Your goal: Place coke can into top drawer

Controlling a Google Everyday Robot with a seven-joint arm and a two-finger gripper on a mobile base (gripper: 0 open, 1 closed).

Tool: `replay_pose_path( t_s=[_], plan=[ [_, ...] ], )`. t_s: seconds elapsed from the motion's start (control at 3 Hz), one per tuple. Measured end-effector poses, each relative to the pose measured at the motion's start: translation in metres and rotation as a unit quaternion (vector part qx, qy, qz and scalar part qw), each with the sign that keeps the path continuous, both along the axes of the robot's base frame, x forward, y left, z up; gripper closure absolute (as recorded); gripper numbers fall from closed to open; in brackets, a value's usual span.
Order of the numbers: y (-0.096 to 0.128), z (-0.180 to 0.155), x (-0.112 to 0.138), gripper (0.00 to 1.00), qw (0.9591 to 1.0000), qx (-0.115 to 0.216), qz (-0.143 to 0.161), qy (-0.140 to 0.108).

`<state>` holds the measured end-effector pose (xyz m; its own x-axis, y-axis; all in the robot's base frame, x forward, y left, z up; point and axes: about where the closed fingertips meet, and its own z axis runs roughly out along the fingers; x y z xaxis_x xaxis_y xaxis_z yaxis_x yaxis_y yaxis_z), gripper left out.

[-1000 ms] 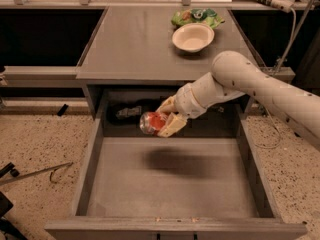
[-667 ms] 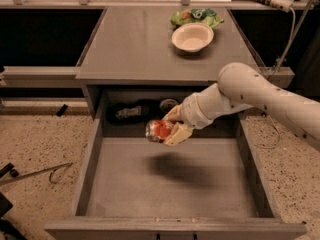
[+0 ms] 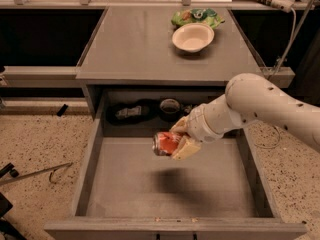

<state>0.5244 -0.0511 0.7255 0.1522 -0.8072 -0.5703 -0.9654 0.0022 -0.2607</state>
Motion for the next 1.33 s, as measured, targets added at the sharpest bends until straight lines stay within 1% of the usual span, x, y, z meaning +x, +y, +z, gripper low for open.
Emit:
replay_pose_path(
  t_s=[0.33, 0.67, 1.0, 1.33],
  plan=[
    [-0.002, -0.018, -0.008, 1.0, 0.9998, -0.005, 0.001, 0.018],
    [0.001, -0.049, -0.02, 1.0, 0.9984, -0.013, 0.007, 0.054],
    [0.007, -0.071, -0.03, 1.0, 0.9965, -0.015, 0.013, 0.081],
    [0.007, -0.099, -0.029, 1.0, 0.9961, -0.029, -0.008, 0.083]
  ],
)
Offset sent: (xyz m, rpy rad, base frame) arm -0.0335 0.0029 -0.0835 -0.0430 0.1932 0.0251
